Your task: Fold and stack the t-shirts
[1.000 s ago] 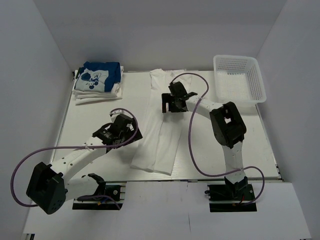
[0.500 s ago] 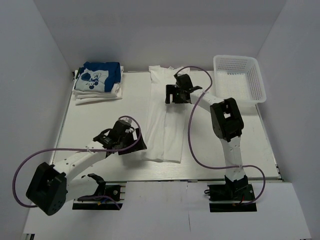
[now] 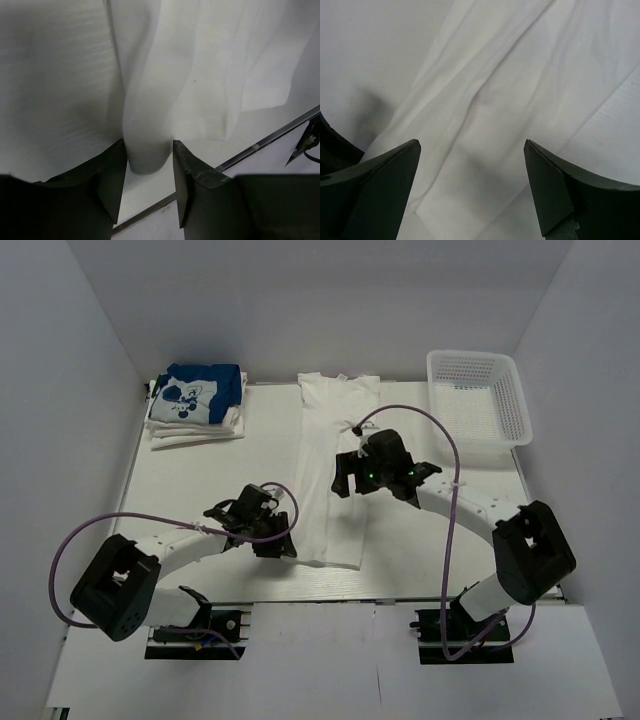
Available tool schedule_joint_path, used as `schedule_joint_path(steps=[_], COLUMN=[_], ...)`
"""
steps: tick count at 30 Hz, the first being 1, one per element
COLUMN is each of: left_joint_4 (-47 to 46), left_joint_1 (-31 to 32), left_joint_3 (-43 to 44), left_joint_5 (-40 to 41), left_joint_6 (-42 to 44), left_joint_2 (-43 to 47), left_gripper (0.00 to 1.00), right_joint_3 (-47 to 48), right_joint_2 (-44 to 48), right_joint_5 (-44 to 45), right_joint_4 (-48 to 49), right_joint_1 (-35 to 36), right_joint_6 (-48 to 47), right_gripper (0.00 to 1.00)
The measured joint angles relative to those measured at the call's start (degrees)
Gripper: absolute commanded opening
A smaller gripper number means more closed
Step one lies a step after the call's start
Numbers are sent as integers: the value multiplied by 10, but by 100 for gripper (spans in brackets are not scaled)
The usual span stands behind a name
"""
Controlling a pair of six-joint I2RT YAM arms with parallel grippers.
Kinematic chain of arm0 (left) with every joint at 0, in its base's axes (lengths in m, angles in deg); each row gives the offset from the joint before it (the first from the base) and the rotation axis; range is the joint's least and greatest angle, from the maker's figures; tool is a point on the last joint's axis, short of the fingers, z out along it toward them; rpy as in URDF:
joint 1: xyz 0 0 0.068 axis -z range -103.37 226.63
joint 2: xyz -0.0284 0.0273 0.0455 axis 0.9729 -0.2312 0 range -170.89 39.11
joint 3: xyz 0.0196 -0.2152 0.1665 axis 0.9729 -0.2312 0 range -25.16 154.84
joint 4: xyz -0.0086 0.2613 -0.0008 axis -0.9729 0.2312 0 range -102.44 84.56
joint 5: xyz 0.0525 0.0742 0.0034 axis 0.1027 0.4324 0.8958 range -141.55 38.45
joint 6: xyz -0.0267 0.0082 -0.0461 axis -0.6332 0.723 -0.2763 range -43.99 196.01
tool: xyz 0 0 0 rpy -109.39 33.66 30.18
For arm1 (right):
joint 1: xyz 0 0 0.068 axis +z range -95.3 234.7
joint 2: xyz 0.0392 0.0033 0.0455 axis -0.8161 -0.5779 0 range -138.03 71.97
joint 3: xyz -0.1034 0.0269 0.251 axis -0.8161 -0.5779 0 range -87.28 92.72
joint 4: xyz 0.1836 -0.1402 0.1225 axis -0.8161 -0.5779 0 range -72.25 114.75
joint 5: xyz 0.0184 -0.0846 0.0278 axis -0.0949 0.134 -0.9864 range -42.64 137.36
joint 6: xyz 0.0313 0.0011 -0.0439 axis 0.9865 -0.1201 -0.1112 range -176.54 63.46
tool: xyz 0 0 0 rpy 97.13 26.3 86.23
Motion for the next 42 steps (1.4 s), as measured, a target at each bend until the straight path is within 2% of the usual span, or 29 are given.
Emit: schedule_joint_path(steps=[4, 5, 8, 9, 12, 18, 21, 23, 24, 26, 27, 29, 30, 33, 34, 42], left_joint_4=[2, 0, 0, 0, 0, -1, -4, -9, -10, -14, -15, -17, -21, -30, -31, -4], left_joint_1=[0, 0, 0, 0, 0, 0, 0, 0, 0, 0, 0, 0, 0, 0, 0, 0], left_joint_3=[-24, -27, -34, -35, -35, -35, -35, -35, -35, -36, -36, -37, -39, -45, -48, -63], left_joint_5=[-4, -6, -11, -11, -12, -16, -21, -26, -28, -33, -36, -43, -49, -69, -77, -116], left_joint_6=[-5, -7, -10, -10, -10, -10, -10, -10, -10, -8, -8, -8, -7, -7, -7, -12], left_joint_2=[14, 16, 17, 17, 15, 13, 13, 14, 16, 19, 20, 24, 26, 28, 29, 72], left_gripper=[39, 33, 22, 12, 0, 0, 0, 0, 0, 0, 0, 0, 0, 0, 0, 0], right_joint_3=[-46, -58, -101, -113, -124, -146, -158, -160, -160, -160, -160, -161, -160, -160, -160, -186], right_joint_2=[23, 23, 40, 48, 67, 82, 83, 81, 78, 68, 61, 50, 49, 46, 46, 96], right_joint_5=[11, 18, 30, 32, 47, 90, 105, 109, 109, 109, 108, 111, 114, 119, 118, 75], right_joint_4=[-41, -52, -75, -86, -125, -136, -143, -143, -139, -129, -124, -121, -117, -115, -116, -149], right_joint_1=[30, 43, 88, 102, 154, 225, 242, 248, 251, 253, 254, 256, 256, 256, 256, 258], right_joint_6=[23, 25, 24, 22, 10, -1, -3, -3, -3, -2, -1, 2, 3, 10, 12, 29], right_gripper=[90, 90, 90, 90, 90, 90, 85, 79, 71, 64, 55, 44, 32, 11, 0, 0])
